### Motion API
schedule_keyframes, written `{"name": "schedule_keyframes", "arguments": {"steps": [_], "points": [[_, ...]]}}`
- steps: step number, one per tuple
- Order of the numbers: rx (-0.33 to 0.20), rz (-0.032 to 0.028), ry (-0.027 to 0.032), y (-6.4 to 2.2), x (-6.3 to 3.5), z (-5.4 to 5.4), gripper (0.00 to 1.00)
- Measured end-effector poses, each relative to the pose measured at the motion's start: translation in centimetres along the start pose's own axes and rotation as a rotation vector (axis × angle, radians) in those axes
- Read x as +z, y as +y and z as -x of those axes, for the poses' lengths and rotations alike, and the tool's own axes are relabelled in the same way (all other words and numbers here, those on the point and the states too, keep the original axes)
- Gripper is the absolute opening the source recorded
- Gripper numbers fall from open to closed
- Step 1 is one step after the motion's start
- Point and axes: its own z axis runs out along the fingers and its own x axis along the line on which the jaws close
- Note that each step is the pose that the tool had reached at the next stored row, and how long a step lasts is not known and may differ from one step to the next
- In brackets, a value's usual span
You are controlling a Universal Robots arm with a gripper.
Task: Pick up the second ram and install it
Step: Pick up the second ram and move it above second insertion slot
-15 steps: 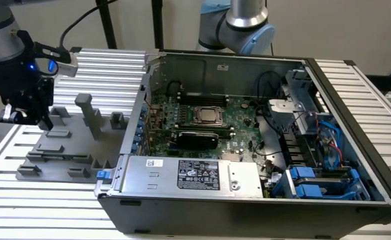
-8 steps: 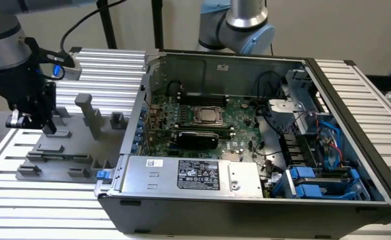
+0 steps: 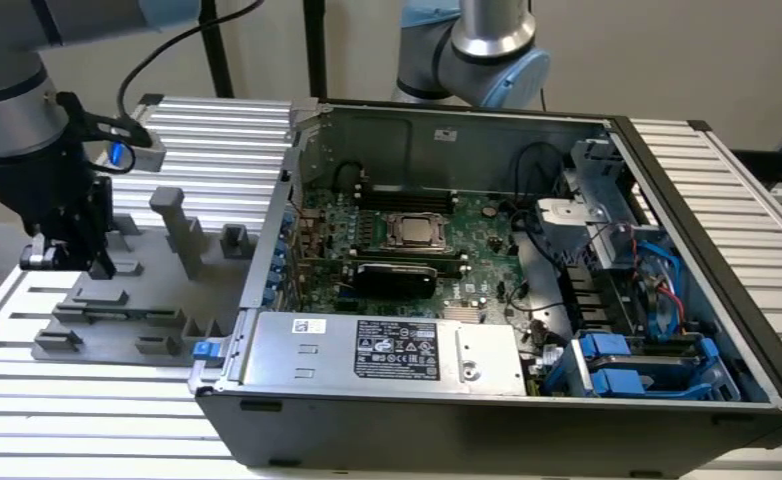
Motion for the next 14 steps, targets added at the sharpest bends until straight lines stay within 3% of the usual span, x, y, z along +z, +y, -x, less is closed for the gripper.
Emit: {"name": "schedule_keyframes", "arguments": {"steps": [2,3,8,14], "points": [[0.0,0.0001,0.0001,-0.01,0.28,-0.3,0.0],[0.0,-0.0001,-0.0001,-0.02,0.43,-0.4,1.0],[-0.001,0.0001,-0.0006,-0.15,1.09,-0.6,1.0],[-0.001,-0.0003,-0.0105,-0.19,2.06,-1.1,1.0]]}}
